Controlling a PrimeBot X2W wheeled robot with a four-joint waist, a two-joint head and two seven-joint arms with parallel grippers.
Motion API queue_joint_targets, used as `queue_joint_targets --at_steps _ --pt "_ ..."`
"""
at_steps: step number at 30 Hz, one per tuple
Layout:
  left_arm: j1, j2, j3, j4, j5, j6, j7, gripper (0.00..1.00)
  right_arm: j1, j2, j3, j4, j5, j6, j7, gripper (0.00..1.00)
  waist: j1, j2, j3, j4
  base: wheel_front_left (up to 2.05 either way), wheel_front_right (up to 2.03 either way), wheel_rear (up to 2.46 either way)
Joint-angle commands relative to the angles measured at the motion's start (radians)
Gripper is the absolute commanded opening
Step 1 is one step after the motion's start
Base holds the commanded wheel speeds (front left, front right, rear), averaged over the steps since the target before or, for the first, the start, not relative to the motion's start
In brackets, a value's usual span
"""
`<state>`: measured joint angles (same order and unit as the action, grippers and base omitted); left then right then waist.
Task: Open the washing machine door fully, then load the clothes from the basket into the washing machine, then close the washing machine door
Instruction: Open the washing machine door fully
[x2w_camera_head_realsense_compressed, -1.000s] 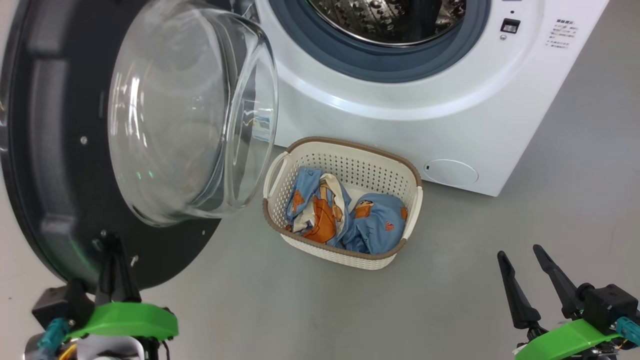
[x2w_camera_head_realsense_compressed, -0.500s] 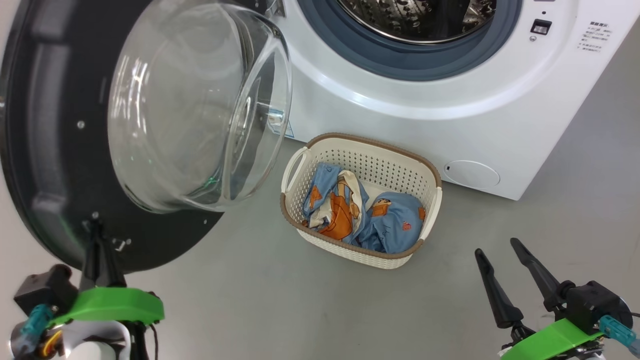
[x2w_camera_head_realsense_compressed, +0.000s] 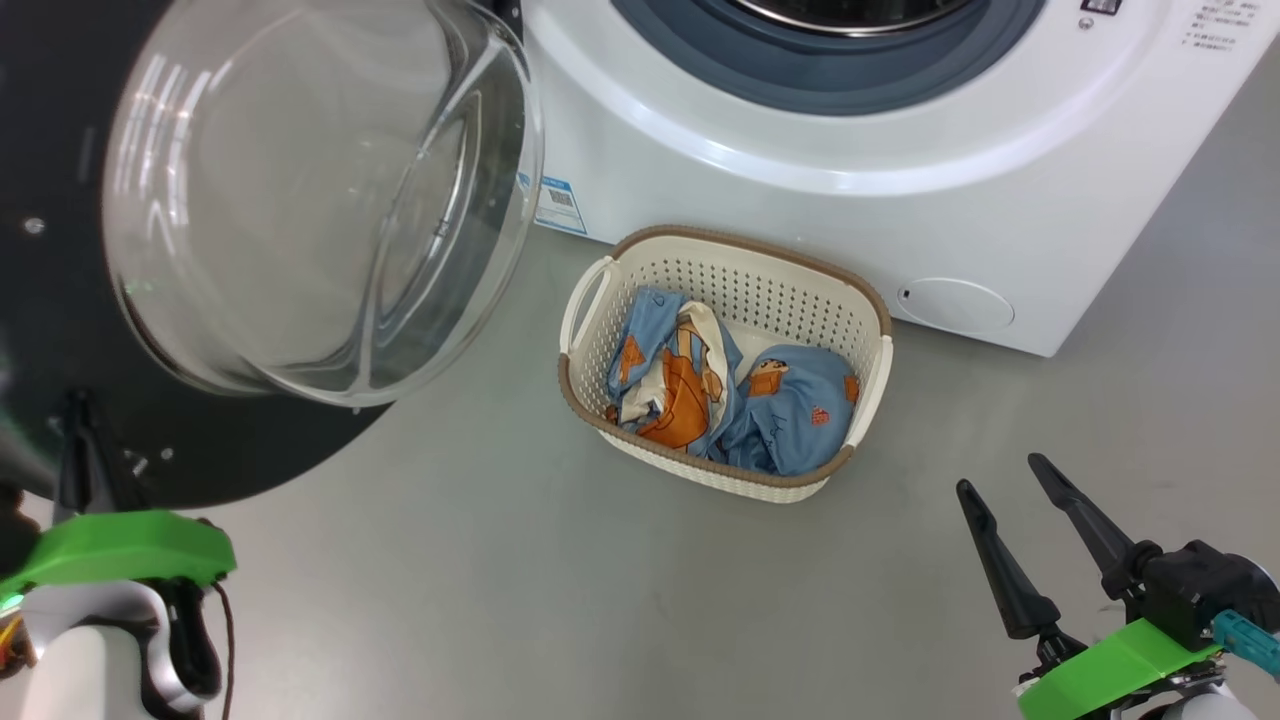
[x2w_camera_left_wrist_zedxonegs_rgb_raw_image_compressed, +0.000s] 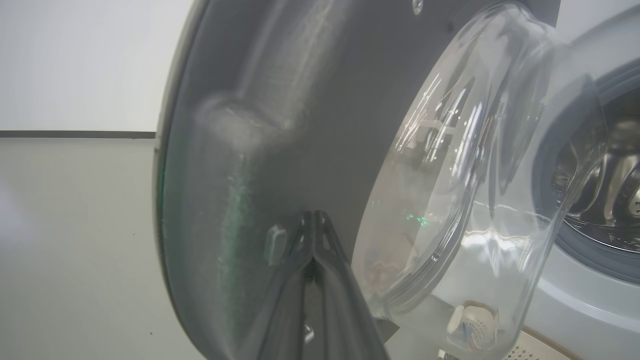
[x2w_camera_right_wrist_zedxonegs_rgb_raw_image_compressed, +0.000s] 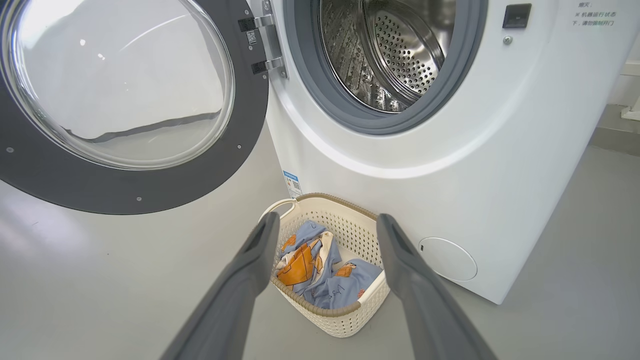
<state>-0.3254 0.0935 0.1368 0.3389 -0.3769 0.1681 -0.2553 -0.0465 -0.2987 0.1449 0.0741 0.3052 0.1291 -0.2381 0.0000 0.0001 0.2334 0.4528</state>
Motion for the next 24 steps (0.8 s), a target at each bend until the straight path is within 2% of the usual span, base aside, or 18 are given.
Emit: queue_joint_targets --at_steps 1,8,18,24 --pt "-0.039 0.048 0.055 -0.012 0.013 0.0 -0.006 0.0 -0.021 -0.016 0.022 -0.032 0.006 0.002 0.002 1.0 0.0 -0.0001 0.014 -0.005 0.0 0.0 0.0" --pt "-0.087 0.045 0.127 0.053 0.035 -0.011 -0.006 0.0 -0.025 -0.034 0.019 -0.049 0.012 0.002 0.018 1.0 0.0 -0.0001 0.037 -0.012 0.0 0.0 0.0" --pt "-0.161 0.051 0.231 0.145 0.074 -0.066 -0.006 0.0 -0.041 -0.057 0.013 -0.074 0.017 0.002 0.041 1.0 0.0 -0.0001 0.08 -0.026 0.0 0.0 0.0" --pt "-0.185 0.043 0.275 0.159 0.1 -0.081 -0.006 0.0 -0.041 -0.068 0.005 -0.083 0.018 0.002 0.046 1.0 0.0 -0.0001 0.096 -0.029 0.0 0.0 0.0"
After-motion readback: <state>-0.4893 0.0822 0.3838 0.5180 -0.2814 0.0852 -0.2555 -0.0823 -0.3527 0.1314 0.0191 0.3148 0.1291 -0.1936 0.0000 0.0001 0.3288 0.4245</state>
